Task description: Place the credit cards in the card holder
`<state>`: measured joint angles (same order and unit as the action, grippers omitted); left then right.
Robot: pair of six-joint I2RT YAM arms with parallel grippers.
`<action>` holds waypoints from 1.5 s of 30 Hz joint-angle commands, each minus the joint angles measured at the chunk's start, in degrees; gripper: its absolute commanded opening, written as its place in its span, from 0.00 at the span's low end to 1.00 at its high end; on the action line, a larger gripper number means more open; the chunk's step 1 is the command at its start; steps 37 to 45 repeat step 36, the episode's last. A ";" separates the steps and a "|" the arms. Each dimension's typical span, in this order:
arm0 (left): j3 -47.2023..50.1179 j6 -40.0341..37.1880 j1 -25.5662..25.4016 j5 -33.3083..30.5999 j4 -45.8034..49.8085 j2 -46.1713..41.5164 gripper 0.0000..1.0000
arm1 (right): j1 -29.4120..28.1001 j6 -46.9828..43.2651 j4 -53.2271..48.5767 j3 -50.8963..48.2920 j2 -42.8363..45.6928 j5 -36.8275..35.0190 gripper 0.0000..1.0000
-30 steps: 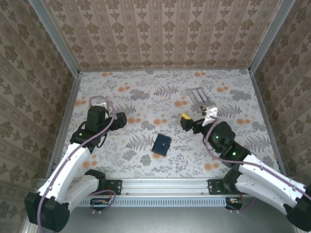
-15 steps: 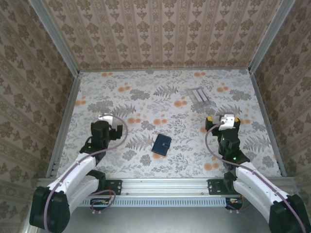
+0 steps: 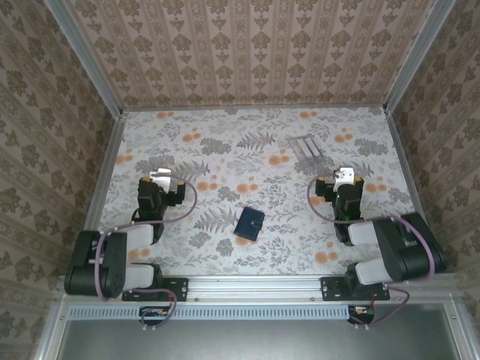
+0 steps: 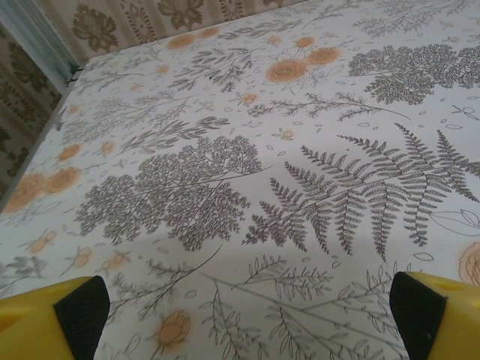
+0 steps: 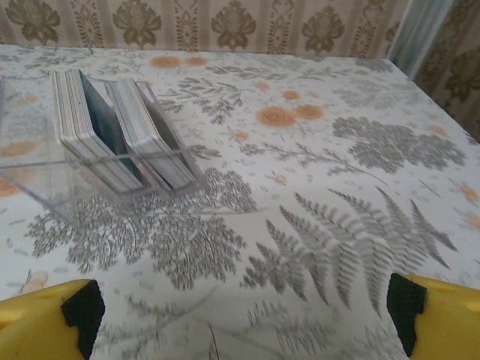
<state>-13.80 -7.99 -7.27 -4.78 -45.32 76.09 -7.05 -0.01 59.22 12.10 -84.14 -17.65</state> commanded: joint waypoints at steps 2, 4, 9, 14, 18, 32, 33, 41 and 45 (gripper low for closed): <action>-2.41 0.48 2.42 1.56 -18.74 12.80 1.00 | 1.41 -0.26 6.68 2.76 -3.79 4.34 1.00; -3.51 1.40 2.88 2.36 -13.36 11.11 1.00 | 1.90 -0.03 4.07 4.15 -3.87 4.48 1.00; -9.35 5.20 7.12 5.99 -3.97 12.06 1.00 | 5.81 3.28 -9.55 10.60 -3.20 9.74 1.00; -9.57 5.13 6.94 5.93 -3.10 11.91 1.00 | 5.71 3.06 -9.12 10.53 -3.26 9.48 1.00; -9.66 5.00 6.75 5.71 -3.18 11.80 1.00 | 5.73 3.00 -9.03 10.61 -3.33 9.50 1.00; -9.58 4.73 6.26 4.78 -3.12 11.86 1.00 | 5.12 2.56 -9.44 10.97 -3.63 8.77 1.00; -9.58 4.78 6.21 4.78 -3.11 11.86 1.00 | 5.12 2.57 -9.24 10.80 -3.50 8.79 1.00; -9.58 4.74 6.25 4.78 -3.12 11.84 1.00 | 4.94 2.38 -8.79 10.49 -3.45 8.55 1.00; -9.58 4.74 6.25 4.78 -3.12 11.84 1.00 | 4.94 2.38 -8.79 10.49 -3.45 8.55 1.00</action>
